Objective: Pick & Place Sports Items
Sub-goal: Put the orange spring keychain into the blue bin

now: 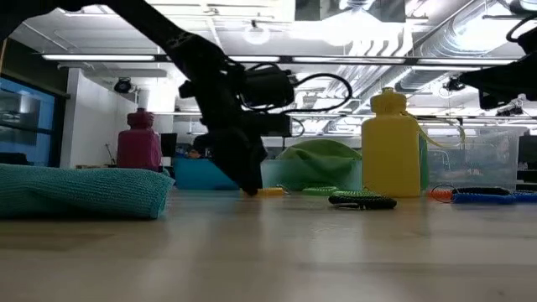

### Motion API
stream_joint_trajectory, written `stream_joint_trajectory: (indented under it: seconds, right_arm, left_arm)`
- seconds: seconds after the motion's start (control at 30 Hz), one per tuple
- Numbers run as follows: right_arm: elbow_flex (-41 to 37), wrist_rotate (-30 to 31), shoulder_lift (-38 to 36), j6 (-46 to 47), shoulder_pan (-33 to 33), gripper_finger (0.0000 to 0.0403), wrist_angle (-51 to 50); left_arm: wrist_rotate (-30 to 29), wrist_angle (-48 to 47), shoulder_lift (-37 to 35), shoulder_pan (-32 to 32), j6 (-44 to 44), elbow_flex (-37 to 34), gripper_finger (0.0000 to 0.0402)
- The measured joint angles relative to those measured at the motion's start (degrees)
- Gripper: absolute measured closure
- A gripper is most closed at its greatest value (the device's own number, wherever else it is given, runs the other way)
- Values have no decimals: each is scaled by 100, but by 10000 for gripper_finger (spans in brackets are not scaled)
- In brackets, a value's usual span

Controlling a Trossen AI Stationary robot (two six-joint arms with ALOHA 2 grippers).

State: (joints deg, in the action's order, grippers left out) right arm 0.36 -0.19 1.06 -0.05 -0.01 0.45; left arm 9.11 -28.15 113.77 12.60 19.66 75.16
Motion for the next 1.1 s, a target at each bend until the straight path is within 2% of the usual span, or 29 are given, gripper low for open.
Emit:
stream_joint_trajectory:
  seconds: [0.13, 0.33, 0.4, 0.53, 0.7, 1.1]
  right_arm:
    - [0, 0, 1, -1, 1, 403, 0]
    - [0, 0, 0, 0, 0, 403, 0]
    - [0, 0, 0, 0, 0, 403, 0]
    - [0, 0, 0, -1, 0, 403, 0]
    - [0, 0, 2, -2, 0, 403, 0]
    - [0, 0, 0, 0, 2, 403, 0]
  left_arm:
    - [-94, -36, 14, -40, 1, 0, 267]
    - [-195, -115, 25, -53, -24, -2, 375]
    - [-193, -138, 25, -53, -160, -2, 396]
    - [-206, -169, -45, -59, -345, -7, 387]
    - [-243, -488, -312, -117, -362, -50, 398]
    - [-191, -745, -1478, 10, -620, -37, 400]
